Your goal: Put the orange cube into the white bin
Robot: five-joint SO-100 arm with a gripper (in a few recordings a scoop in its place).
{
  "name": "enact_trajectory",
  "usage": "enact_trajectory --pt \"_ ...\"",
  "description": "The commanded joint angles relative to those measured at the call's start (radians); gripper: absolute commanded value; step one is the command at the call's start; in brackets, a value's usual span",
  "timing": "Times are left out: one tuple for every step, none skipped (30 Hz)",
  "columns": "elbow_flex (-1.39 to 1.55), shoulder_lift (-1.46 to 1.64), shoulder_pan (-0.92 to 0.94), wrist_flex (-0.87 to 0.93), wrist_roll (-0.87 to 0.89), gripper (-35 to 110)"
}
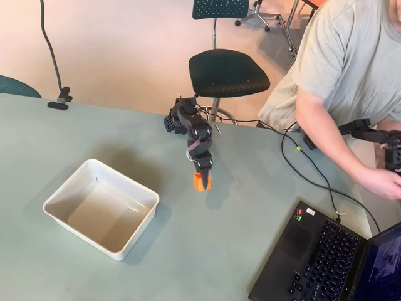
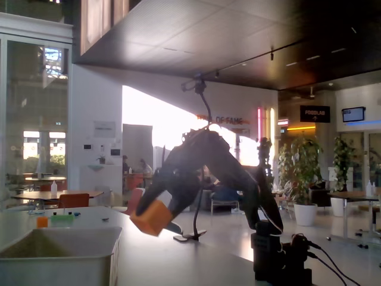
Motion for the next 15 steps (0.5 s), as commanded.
enact_trajectory --pt "-0.156 0.058 0.110 -0.009 -0.008 28" --pt "-0.198 0.057 0.153 -0.009 -0.009 28" --pt "-0.235 0.048 0.199 -0.011 -0.009 28" --pt "-0.270 0.041 0.245 -0.012 -0.009 28" --pt "-0.293 0.034 0.291 -0.021 -0.009 28" --pt "-0.308 0.020 0.337 -0.043 -0.009 28" --pt "-0.313 0.000 0.380 -0.072 -0.009 28" --pt "-0.313 -0.023 0.423 -0.103 -0.009 28" --pt "-0.313 -0.049 0.459 -0.132 -0.009 28" --pt "-0.313 -0.078 0.489 -0.160 -0.009 28" --pt "-0.313 -0.110 0.517 -0.183 -0.008 28" --pt "-0.313 -0.146 0.540 -0.204 -0.008 28" --pt "-0.313 -0.183 0.561 -0.225 -0.008 28" --pt "-0.313 -0.219 0.577 -0.245 -0.008 28" --pt "-0.314 -0.255 0.591 -0.265 -0.008 28"
